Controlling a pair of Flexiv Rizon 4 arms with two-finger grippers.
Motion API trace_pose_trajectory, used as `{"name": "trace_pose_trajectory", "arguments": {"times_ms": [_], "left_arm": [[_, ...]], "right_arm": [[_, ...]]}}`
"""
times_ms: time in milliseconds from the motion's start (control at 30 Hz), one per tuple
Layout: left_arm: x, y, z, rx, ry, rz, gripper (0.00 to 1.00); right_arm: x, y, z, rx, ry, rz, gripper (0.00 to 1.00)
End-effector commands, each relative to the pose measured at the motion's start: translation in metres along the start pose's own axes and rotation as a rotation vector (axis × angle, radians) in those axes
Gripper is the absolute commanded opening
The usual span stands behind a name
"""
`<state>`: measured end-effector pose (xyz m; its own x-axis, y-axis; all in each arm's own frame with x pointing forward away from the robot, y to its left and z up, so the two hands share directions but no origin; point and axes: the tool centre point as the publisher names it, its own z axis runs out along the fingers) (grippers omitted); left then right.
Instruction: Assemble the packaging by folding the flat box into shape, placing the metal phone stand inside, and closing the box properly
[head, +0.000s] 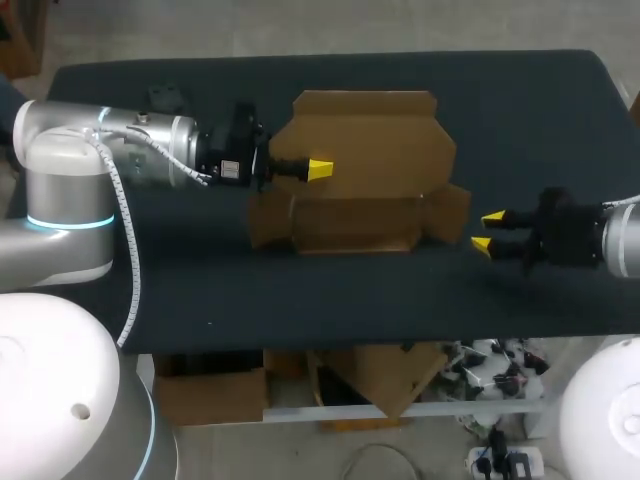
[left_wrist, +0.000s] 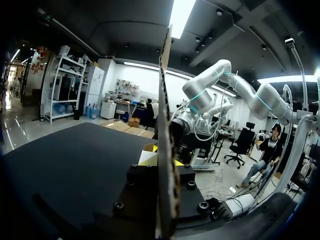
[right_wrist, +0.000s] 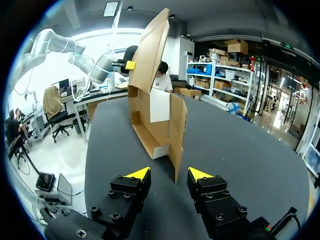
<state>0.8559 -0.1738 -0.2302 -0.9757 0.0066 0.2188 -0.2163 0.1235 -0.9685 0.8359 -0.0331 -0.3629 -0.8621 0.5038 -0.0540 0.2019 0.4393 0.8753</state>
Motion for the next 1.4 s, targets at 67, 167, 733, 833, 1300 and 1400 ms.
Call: {"name": "trace_pose_trajectory", "arguments": {"times_ms": [67,167,733,833,1300,1400], "left_arm": [[-0.001,0.005,0.001,0.0,-0.001,0.0,0.0],[-0.001,0.005,0.001,0.0,-0.001,0.0,0.0],[-0.001,0.005,0.001,0.0,-0.001,0.0,0.0],[-0.001,0.005,0.001,0.0,-0.001,0.0,0.0],[-0.001,0.005,0.001,0.0,-0.001,0.0,0.0],[-0.001,0.005,0.001,0.0,-0.001,0.0,0.0]], "right_arm": [[-0.012,0.002,0.022,0.002,0.021,0.002,0.51],[-0.015,0.004,0.029,-0.001,0.028,0.001,0.53],[-0.019,0.015,0.05,-0.004,0.039,-0.002,0.38],[-0.017,0.016,0.05,-0.004,0.035,-0.001,0.32],[-0.008,0.018,0.052,-0.005,0.019,0.006,0.11],[-0.007,0.018,0.052,-0.005,0.015,0.008,0.1]]}}
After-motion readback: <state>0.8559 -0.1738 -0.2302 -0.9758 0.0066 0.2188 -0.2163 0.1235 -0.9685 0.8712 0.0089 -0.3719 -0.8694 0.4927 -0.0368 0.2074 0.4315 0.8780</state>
